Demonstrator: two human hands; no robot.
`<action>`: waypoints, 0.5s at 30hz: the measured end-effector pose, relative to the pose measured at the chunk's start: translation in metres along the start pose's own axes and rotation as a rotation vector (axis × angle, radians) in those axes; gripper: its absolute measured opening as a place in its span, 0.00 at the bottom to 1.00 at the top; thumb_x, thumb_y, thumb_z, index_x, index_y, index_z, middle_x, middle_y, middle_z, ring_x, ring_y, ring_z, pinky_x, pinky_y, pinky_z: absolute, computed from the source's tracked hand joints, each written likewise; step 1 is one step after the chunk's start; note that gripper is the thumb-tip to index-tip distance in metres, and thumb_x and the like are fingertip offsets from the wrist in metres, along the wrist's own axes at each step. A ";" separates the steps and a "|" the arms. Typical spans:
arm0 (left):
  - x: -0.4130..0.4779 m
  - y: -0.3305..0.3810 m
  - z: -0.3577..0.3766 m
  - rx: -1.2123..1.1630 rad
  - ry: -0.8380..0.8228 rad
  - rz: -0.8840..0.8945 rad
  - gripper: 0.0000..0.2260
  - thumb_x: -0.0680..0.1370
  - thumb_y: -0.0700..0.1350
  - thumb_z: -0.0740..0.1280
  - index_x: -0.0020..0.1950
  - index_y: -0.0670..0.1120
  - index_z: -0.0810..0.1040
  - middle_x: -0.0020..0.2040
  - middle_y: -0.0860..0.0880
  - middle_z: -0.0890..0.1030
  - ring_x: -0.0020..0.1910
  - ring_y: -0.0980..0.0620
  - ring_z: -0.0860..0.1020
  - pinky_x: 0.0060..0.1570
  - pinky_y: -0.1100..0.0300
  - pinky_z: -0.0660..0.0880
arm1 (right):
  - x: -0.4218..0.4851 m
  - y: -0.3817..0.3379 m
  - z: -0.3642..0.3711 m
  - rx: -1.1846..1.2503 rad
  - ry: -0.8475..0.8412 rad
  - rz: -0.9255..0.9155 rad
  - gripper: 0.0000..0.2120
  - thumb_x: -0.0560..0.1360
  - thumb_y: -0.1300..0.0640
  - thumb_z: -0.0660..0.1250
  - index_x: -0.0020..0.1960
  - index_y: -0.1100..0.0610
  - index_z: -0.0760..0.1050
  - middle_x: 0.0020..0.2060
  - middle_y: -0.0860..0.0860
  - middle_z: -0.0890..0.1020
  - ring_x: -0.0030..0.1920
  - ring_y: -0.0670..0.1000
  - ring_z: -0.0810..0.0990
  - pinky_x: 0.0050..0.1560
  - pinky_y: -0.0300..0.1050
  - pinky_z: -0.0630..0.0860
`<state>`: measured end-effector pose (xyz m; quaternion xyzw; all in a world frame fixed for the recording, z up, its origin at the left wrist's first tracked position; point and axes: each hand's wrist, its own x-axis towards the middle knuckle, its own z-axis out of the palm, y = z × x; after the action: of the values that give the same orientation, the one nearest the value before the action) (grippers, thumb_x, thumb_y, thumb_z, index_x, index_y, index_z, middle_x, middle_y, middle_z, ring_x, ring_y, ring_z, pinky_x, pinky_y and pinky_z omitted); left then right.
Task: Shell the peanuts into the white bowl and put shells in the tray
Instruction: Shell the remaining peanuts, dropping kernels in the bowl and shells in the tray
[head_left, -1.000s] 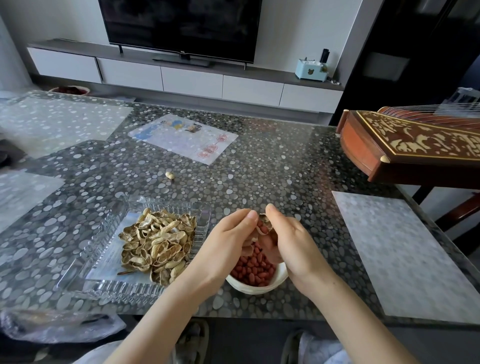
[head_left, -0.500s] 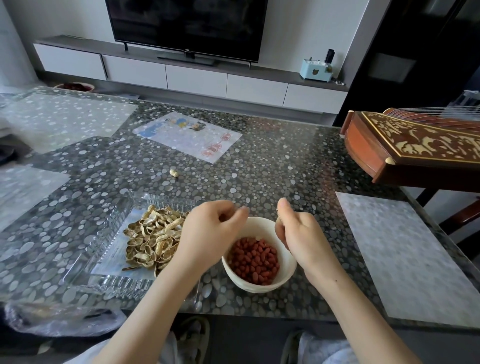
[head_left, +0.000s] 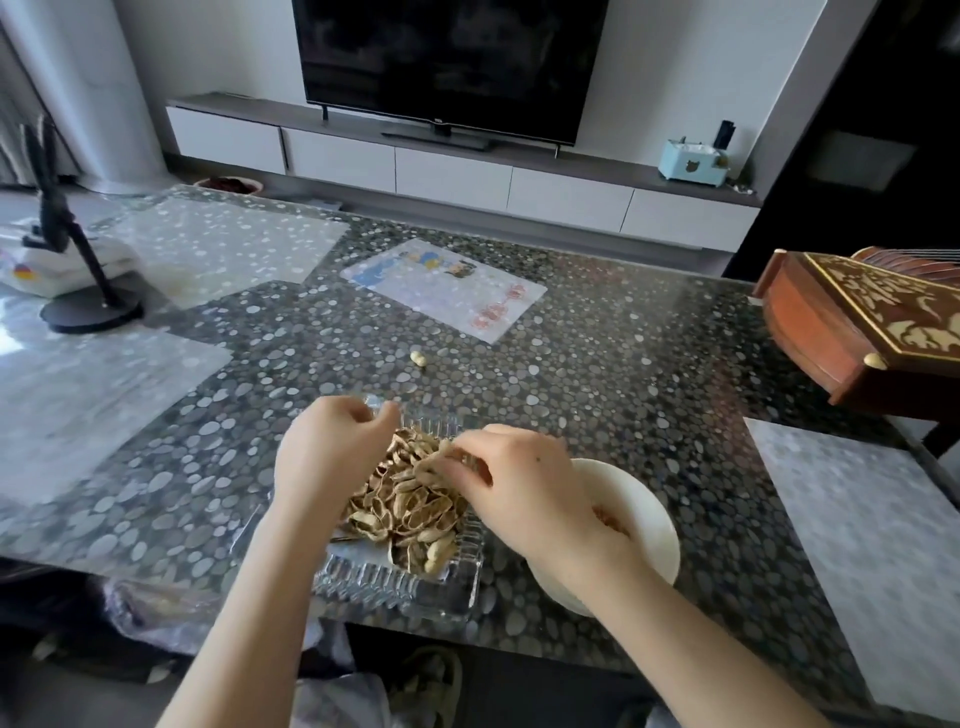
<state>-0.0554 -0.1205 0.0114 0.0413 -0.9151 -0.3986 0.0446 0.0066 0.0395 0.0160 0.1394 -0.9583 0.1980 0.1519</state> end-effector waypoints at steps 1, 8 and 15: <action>0.001 -0.001 -0.001 0.003 -0.003 0.002 0.21 0.76 0.53 0.64 0.37 0.35 0.77 0.30 0.40 0.78 0.28 0.48 0.70 0.31 0.60 0.65 | 0.005 -0.003 0.000 -0.018 -0.037 -0.003 0.14 0.76 0.42 0.65 0.50 0.52 0.81 0.38 0.47 0.80 0.39 0.48 0.76 0.37 0.43 0.68; 0.006 -0.003 -0.014 -0.040 0.046 -0.055 0.23 0.79 0.52 0.61 0.27 0.46 0.58 0.23 0.50 0.61 0.23 0.49 0.59 0.27 0.60 0.54 | 0.072 0.010 0.004 0.066 -0.062 0.185 0.10 0.78 0.58 0.62 0.53 0.55 0.82 0.47 0.48 0.83 0.45 0.48 0.79 0.46 0.42 0.75; 0.020 -0.010 -0.018 -0.143 0.131 -0.075 0.22 0.79 0.50 0.61 0.28 0.45 0.59 0.23 0.50 0.60 0.24 0.50 0.58 0.28 0.60 0.55 | 0.162 0.050 0.071 -0.083 -0.241 0.364 0.16 0.80 0.54 0.61 0.65 0.57 0.73 0.61 0.55 0.79 0.58 0.57 0.78 0.57 0.50 0.75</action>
<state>-0.0726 -0.1425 0.0170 0.0983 -0.8773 -0.4606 0.0922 -0.1742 0.0200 -0.0065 -0.0198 -0.9862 0.1645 0.0036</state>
